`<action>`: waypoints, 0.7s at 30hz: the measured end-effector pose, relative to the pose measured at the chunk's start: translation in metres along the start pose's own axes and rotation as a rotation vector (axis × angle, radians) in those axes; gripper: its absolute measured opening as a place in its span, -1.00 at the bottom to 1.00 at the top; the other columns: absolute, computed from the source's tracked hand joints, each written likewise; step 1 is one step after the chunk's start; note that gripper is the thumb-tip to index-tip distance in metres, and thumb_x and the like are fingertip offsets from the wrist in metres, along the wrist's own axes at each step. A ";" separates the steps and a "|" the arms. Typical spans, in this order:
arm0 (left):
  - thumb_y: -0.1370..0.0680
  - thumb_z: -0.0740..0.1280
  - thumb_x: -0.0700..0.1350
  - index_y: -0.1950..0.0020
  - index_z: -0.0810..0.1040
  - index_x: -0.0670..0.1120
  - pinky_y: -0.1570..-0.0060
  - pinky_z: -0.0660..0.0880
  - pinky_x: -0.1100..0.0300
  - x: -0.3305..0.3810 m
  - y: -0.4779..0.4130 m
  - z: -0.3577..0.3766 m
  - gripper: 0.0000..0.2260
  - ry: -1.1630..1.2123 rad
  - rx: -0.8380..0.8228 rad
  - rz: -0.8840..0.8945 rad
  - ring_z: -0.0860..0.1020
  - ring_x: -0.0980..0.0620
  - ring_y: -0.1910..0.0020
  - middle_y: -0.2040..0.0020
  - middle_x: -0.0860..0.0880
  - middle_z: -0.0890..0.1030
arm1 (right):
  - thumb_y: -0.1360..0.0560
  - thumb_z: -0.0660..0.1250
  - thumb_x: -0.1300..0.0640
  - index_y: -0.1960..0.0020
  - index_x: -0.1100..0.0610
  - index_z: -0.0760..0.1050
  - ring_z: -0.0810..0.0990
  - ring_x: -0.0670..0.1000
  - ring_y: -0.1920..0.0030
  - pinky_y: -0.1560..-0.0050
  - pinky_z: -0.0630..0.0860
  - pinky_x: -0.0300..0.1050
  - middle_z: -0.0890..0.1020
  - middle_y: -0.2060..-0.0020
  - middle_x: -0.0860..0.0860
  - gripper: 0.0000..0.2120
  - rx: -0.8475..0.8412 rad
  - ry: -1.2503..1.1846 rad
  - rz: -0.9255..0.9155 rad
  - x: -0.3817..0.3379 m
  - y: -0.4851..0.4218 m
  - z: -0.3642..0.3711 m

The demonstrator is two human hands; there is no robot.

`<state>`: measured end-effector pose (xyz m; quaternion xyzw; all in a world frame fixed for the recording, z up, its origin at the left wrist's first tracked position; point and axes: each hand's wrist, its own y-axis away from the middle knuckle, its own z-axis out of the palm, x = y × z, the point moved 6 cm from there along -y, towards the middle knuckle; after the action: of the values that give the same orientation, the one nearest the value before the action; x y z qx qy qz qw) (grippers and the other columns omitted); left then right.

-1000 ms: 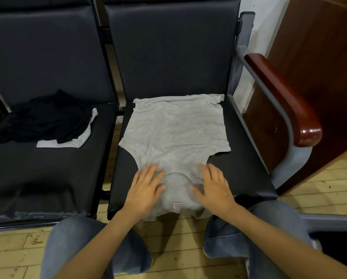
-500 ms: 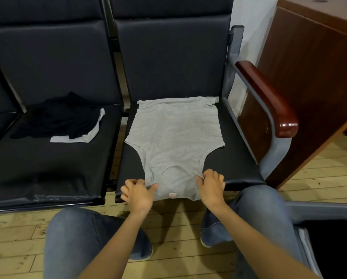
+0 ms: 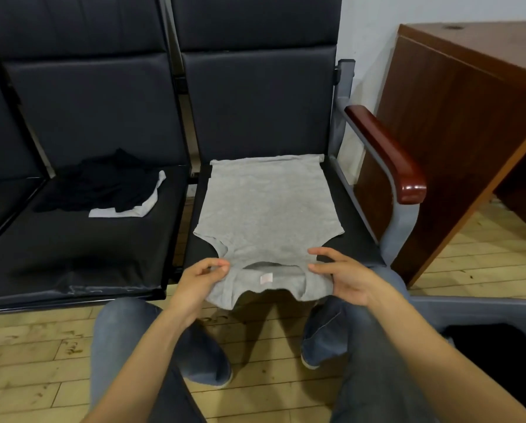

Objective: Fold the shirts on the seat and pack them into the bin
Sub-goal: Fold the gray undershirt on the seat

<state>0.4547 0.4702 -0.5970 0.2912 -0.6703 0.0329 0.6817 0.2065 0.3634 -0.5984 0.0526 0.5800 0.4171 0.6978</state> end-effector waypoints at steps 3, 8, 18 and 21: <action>-0.50 0.41 -0.18 0.08 0.65 -0.10 0.11 0.43 0.28 0.009 0.006 -0.009 -0.96 -0.117 0.017 0.028 0.54 0.07 0.07 0.13 -0.02 0.63 | -0.51 0.30 0.36 -0.21 0.19 0.45 0.56 0.05 0.03 0.08 0.57 -0.06 0.53 -0.04 0.08 -0.71 -0.010 0.215 0.095 0.002 0.014 -0.002; -0.47 0.44 -0.16 0.03 0.67 -0.12 0.06 0.47 0.21 0.018 0.018 -0.012 -0.90 -0.161 -0.009 0.050 0.56 0.03 0.01 0.07 -0.04 0.65 | -0.53 0.30 0.28 -0.14 0.15 0.48 0.55 -0.01 0.10 0.14 0.59 -0.13 0.55 0.04 0.06 -0.81 -0.089 0.322 0.103 -0.014 0.034 0.001; -0.42 0.14 -0.59 -0.30 0.47 -0.09 -0.07 0.57 0.17 0.090 0.029 0.008 -0.41 0.109 -0.342 0.195 0.58 0.04 -0.17 -0.18 -0.03 0.62 | -0.50 0.15 0.53 -0.23 0.28 0.44 0.62 0.04 0.02 -0.05 0.60 -0.15 0.60 0.05 0.14 -0.64 -0.031 -0.007 -0.470 -0.120 0.068 0.014; -0.44 0.30 -0.51 -0.20 0.55 -0.11 0.06 0.56 0.30 0.115 0.030 0.007 -0.56 -0.008 -0.159 0.410 0.64 0.10 -0.02 -0.05 -0.04 0.66 | -0.46 0.21 0.56 -0.25 0.31 0.42 0.65 -0.09 0.16 0.01 0.58 -0.29 0.60 0.08 0.14 -0.60 0.165 0.317 -0.689 -0.144 0.079 0.018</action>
<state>0.4470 0.4521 -0.4792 0.0939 -0.7188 0.1167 0.6789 0.1835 0.3289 -0.4388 -0.1544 0.6960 0.1130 0.6920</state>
